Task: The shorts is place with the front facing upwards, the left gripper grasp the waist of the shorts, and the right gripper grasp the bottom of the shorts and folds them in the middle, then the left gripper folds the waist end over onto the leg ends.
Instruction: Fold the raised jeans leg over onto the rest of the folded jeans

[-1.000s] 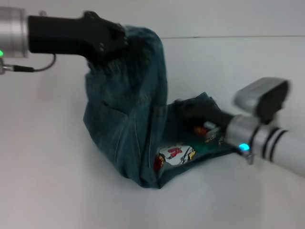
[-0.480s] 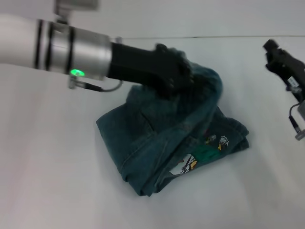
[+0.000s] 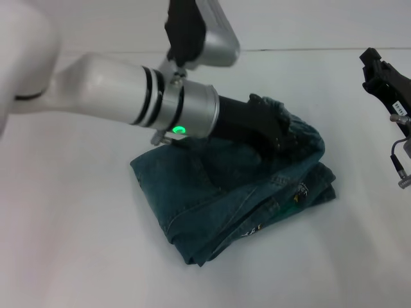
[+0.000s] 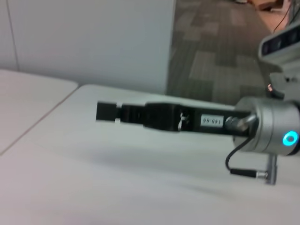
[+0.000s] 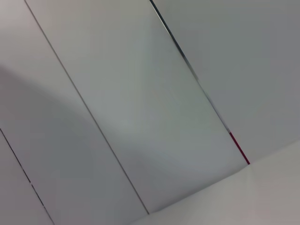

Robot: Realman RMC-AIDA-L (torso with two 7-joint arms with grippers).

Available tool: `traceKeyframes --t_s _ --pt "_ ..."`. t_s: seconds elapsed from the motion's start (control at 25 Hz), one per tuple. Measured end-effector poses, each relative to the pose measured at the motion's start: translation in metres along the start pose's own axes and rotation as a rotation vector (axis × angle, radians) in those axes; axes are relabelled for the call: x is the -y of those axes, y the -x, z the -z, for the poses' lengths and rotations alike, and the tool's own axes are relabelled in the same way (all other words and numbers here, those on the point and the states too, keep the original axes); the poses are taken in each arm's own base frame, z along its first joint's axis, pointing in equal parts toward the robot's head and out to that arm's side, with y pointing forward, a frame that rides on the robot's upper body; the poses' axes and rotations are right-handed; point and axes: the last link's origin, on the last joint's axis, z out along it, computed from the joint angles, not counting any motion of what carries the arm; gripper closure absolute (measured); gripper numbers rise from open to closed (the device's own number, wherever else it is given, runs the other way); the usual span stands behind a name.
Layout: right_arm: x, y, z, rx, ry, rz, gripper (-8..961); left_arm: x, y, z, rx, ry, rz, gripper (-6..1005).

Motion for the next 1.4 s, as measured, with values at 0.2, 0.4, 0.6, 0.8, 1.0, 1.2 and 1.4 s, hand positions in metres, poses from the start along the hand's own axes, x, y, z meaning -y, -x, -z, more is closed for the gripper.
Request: traceKeyframes --t_s 0.2,0.4,0.6,0.8,1.0,1.2,1.4 --pt "-0.001 -0.002 0.000 -0.010 0.002 0.002 952 -0.002 0.006 -0.003 0.002 -0.003 0.015 809" --pt "-0.002 -0.003 -0.001 -0.013 0.004 0.006 952 -0.003 0.007 0.000 -0.025 0.002 0.037 588" --pt "-0.005 -0.005 -0.003 -0.028 0.012 0.013 951 -0.009 0.004 -0.002 -0.066 0.023 0.019 390" --pt "-0.002 -0.008 0.000 -0.037 -0.003 0.011 951 -0.011 0.001 -0.003 -0.111 0.030 0.006 165" --pt "0.007 -0.006 0.008 -0.017 -0.047 -0.002 951 -0.011 0.000 -0.004 -0.135 0.026 -0.002 91" --pt "0.017 -0.002 0.015 0.002 -0.082 -0.003 952 -0.020 0.006 -0.013 -0.080 0.064 -0.047 77" --pt "0.019 -0.002 0.017 0.001 -0.093 0.000 952 -0.023 0.003 -0.014 -0.018 0.098 -0.110 78"
